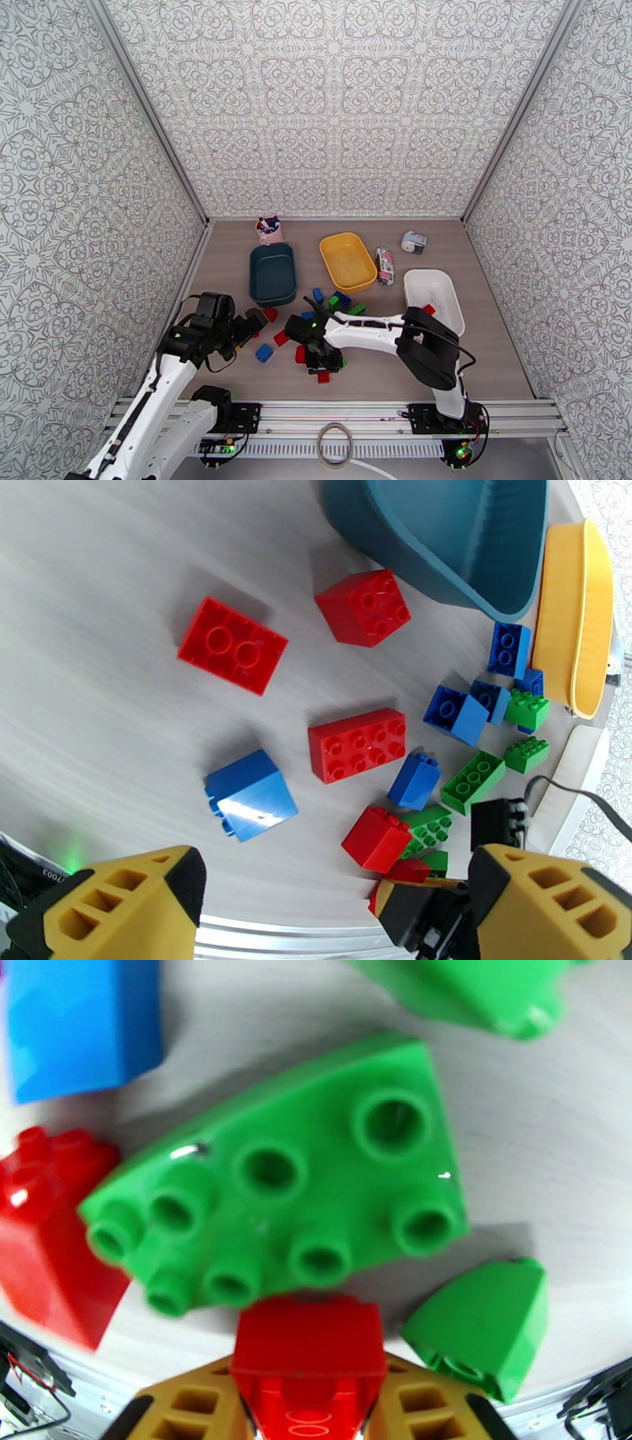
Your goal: Sort the legos into containers by color
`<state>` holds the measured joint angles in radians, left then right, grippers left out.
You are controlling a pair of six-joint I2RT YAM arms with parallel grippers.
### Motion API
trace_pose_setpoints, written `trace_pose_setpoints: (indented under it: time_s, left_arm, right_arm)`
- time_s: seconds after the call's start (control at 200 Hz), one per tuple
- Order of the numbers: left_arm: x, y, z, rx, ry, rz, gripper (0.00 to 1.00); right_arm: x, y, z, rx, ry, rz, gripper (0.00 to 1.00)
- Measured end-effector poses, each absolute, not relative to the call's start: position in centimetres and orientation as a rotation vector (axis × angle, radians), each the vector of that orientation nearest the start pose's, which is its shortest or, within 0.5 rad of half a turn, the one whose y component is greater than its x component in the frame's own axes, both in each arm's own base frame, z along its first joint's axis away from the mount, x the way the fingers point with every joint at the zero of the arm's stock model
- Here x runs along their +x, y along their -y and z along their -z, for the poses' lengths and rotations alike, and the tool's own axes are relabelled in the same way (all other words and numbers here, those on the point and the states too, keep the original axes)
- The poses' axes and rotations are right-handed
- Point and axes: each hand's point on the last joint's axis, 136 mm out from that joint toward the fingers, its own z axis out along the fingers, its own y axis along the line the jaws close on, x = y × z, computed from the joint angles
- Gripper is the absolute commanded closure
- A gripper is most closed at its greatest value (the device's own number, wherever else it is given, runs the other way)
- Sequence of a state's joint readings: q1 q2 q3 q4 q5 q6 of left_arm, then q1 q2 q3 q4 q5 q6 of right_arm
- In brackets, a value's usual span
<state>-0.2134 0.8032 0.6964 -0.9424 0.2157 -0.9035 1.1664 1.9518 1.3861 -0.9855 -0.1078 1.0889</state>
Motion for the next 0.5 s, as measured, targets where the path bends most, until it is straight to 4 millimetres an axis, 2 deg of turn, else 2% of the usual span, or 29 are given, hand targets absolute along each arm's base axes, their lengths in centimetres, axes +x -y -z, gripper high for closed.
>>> trace_pose_setpoints:
  time_s: [0.145, 0.275, 0.38, 0.5]
  left_arm:
    - [19.9, 9.0, -12.5, -0.821, -2.626, 0.643, 0.06]
    - [21.1, 12.3, -12.6, -0.694, -2.682, 0.666, 0.05]
    - [22.5, 14.8, -13.2, -0.597, -2.695, 0.661, 0.04]
    - [24.2, 19.2, -14.9, -0.44, -2.686, 0.7, 0.03]
  right_arm:
    - [13.2, -33.7, -5.4, -0.127, -3.184, -0.155, 0.8]
    - [15.7, -31.8, -8.6, -0.03, -3.125, -0.232, 0.81]
    - [18.6, -28.7, -11.4, 0.1, -3.051, -0.3, 0.81]
    - [21.1, -23.9, -13.0, 0.239, -2.991, -0.306, 0.81]
